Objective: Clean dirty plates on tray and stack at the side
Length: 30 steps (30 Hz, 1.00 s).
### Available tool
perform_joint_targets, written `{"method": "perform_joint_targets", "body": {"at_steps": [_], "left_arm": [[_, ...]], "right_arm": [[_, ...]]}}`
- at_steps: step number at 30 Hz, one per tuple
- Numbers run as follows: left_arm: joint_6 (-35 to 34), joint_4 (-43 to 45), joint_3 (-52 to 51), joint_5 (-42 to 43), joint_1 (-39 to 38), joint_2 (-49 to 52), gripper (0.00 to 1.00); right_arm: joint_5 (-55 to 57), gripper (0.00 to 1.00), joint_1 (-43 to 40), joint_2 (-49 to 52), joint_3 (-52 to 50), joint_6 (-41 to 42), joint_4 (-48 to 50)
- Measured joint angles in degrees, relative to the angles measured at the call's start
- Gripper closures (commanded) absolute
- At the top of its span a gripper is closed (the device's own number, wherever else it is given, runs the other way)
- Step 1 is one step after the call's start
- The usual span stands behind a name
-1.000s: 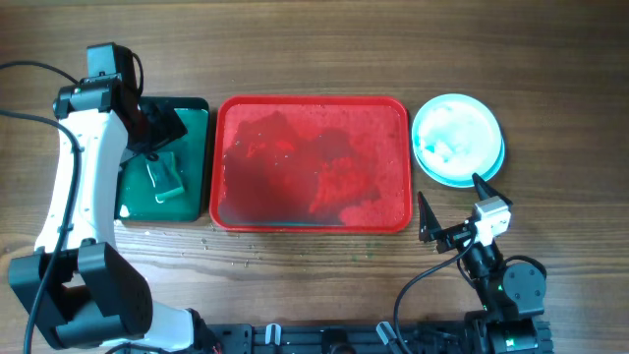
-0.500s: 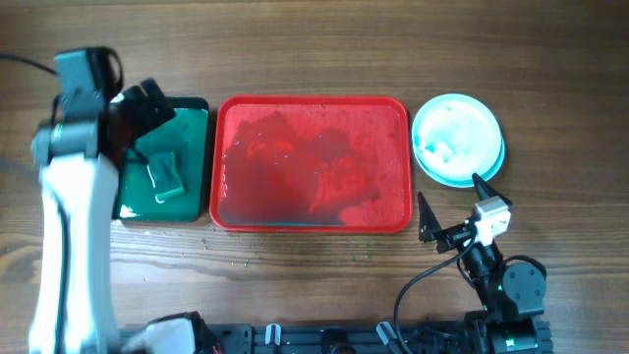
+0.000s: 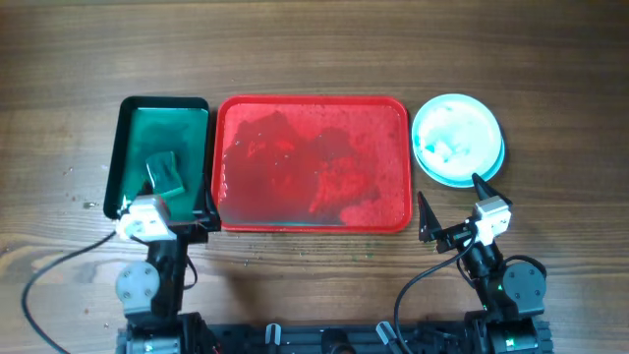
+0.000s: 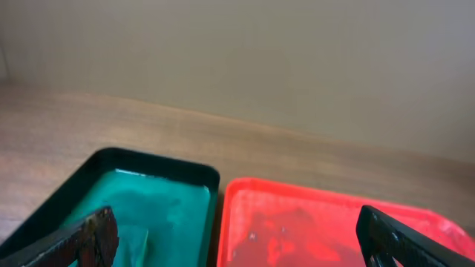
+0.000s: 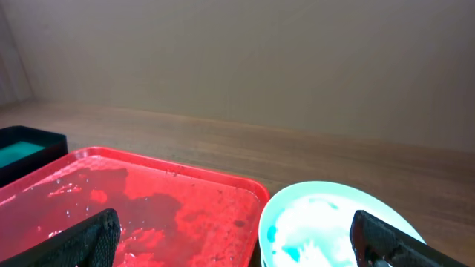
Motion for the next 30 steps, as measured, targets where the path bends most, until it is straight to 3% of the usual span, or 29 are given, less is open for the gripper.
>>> {"method": "perform_joint_targets", "body": {"at_steps": [5, 30], "left_arm": [[0.26, -2.08, -3.98, 0.15, -0.04, -5.99, 0.0], [0.26, -2.45, -4.22, 0.2, -0.42, -6.25, 0.0]], "right_arm": [[0.0, 0.0, 0.0, 0.0, 0.0, 0.0, 0.0], [0.0, 0.0, 0.0, 0.0, 0.0, 0.0, 0.0]]}}
